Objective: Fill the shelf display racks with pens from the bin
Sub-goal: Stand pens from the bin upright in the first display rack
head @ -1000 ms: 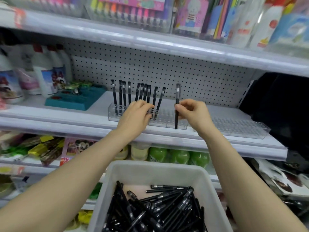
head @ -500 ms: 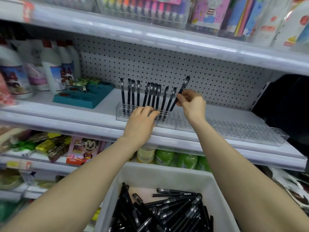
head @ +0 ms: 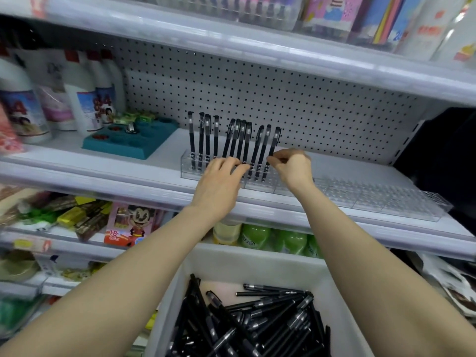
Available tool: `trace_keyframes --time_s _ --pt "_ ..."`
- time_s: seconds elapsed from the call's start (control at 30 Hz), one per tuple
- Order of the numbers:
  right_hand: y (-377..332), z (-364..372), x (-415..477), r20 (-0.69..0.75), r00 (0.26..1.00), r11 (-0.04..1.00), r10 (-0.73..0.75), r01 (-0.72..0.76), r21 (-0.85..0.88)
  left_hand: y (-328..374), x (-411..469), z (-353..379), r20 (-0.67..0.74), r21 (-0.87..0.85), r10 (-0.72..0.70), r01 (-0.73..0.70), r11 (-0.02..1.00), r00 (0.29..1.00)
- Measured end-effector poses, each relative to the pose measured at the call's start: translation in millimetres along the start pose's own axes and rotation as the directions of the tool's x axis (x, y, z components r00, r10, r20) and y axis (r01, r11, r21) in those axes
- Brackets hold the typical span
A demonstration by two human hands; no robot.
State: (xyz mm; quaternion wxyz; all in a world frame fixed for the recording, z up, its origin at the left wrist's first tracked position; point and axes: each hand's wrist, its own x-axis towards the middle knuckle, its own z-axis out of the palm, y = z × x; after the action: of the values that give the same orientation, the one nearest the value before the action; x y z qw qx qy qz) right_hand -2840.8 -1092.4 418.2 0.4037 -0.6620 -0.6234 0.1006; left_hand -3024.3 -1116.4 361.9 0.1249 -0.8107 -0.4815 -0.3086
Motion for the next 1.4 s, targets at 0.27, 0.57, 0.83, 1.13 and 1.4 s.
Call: trace_keyframes --time_s 0.27,0.57,0.83,1.13,1.4 --pt "9 -16 -61 -0.155 0.977 0.988 -0.148 0.153 0.02 25 -45 -16 -0.01 -0.228 -0.008 0.005 0.974 1.0" --pt "57 -1 -159 0.322 0.945 0.998 -0.048 0.055 -0.011 41 -109 27 0.278 -0.27 0.044 0.034 0.962 0.96" --pt "70 34 -191 0.624 0.781 0.878 -0.026 0.316 -0.358 39 -112 30 0.303 -0.207 0.04 0.025 0.978 0.952" --pt "60 45 -195 0.729 0.684 0.815 0.008 0.419 -0.402 39 -112 24 0.327 -0.22 0.027 0.048 0.974 0.945" --pt "55 52 -197 0.78 0.62 0.784 0.083 0.442 -0.435 38 -113 25 0.331 -0.22 0.031 0.045 0.975 0.943"
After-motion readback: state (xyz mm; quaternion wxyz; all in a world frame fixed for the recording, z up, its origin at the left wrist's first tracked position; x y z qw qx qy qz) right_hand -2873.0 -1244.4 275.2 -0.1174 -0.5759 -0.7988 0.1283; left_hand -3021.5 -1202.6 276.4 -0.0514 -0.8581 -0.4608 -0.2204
